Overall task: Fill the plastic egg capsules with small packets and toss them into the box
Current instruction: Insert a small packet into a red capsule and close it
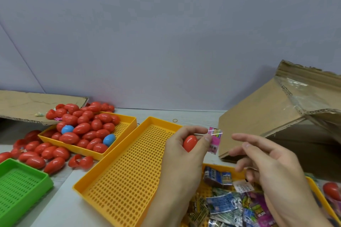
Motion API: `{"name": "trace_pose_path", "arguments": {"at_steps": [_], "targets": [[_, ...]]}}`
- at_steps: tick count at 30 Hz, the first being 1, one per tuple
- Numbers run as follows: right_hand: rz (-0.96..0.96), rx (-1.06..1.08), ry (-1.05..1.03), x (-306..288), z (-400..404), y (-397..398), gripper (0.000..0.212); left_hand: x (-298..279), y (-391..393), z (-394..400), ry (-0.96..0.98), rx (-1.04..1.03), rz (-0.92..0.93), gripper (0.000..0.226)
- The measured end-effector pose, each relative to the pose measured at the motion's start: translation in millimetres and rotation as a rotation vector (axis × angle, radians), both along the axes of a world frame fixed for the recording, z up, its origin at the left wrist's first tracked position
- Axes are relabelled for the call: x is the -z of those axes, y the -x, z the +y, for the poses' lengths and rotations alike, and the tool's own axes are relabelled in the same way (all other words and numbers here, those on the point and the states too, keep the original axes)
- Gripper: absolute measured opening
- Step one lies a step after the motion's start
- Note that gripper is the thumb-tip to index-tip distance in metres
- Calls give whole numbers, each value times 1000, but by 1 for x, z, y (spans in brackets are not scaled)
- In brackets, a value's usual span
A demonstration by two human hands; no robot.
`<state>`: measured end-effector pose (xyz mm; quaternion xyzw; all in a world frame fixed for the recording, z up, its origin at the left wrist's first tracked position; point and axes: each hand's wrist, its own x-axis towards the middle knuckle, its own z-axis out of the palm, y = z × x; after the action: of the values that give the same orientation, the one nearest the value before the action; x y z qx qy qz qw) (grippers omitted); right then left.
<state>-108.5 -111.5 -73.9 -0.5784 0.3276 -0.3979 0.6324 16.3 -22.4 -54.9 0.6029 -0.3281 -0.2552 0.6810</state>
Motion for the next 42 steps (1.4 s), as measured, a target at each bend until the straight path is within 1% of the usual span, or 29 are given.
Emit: {"name": "trace_pose_path", "arguments": {"at_steps": [2, 4, 7, 9, 16, 18, 22, 25, 28, 32, 34, 39, 42], "targets": [[26, 7, 30, 1, -1, -1, 36, -1, 1, 0, -6, 49, -3, 5], [5, -37, 12, 1, -1, -3, 33, -2, 2, 1, 3, 107, 15, 6], [-122, -177, -95, -4, 2, -5, 27, -4, 3, 2, 7, 154, 21, 6], [-199, -234, -159, -7, 4, -6, 31, -4, 3, 2, -2, 163, 11, 6], [-240, -226, -215, -11, 5, -3, 33, -2, 1, 3, -28, 151, 54, 6], [-253, -239, -227, -12, 6, -2, 33, -1, 1, 2, -27, 160, 98, 7], [-250, -267, -240, -15, 8, -3, 43, -2, 1, 0, 19, 228, 277, 10], [-243, -262, -241, -16, 9, -4, 38, -4, 1, 1, 67, 304, 410, 25], [-258, -247, -258, -16, 9, -4, 29, -6, 2, 1, 103, 372, 485, 26], [-304, -225, -307, -16, 7, -3, 27, -6, 4, 3, 97, 455, 464, 28], [-325, -213, -321, -16, 7, -3, 28, -5, 5, 3, 85, 481, 443, 33], [-344, -204, -351, -16, 6, -2, 30, -4, 5, 2, 57, 498, 398, 34], [-341, -203, -354, -17, 7, -2, 29, -5, 5, 3, 58, 490, 411, 32]]}}
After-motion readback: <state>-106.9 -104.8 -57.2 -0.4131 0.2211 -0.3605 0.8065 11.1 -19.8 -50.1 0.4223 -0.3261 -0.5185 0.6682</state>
